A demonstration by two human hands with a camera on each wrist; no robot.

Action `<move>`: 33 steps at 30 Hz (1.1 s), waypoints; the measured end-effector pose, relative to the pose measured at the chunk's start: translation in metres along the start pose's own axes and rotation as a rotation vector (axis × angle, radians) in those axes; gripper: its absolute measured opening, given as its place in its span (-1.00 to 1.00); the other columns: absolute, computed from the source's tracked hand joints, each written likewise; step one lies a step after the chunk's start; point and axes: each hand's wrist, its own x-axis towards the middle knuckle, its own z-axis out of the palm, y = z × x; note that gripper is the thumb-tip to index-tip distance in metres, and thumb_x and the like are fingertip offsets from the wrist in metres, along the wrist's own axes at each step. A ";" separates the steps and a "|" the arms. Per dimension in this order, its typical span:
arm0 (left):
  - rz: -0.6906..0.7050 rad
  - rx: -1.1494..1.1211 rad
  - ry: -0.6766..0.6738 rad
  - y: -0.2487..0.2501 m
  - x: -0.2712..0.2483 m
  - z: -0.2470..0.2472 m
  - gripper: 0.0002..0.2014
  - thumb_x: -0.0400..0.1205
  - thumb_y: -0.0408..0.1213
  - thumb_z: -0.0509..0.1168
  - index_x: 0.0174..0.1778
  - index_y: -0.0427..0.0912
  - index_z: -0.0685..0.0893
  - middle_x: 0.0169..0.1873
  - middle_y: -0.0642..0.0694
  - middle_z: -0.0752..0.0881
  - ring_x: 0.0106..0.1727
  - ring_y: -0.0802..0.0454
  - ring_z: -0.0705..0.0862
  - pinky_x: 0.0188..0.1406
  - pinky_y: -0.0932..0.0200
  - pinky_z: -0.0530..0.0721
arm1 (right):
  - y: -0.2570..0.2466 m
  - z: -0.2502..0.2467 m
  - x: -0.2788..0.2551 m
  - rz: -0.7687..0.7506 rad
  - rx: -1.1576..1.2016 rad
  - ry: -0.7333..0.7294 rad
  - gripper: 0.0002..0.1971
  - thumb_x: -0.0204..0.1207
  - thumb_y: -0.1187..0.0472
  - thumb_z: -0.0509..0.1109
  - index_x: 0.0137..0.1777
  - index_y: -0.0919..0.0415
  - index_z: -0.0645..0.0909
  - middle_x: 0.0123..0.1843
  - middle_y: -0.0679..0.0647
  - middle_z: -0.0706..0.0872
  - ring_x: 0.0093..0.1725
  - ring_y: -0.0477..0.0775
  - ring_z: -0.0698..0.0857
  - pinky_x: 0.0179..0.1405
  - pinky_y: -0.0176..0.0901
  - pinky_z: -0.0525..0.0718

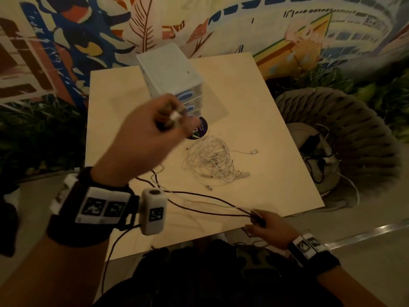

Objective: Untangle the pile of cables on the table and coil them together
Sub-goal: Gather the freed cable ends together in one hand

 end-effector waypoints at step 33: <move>-0.209 0.670 -0.840 -0.058 -0.008 0.052 -0.63 0.65 0.27 0.32 0.27 0.20 0.70 0.00 0.26 0.68 0.00 0.23 0.62 -0.01 0.23 0.58 | 0.069 0.033 0.043 0.150 -0.230 -0.263 -0.72 0.76 -0.15 0.19 0.17 -0.11 0.71 -0.12 0.00 0.74 -0.17 -0.08 0.66 -0.22 -0.33 0.57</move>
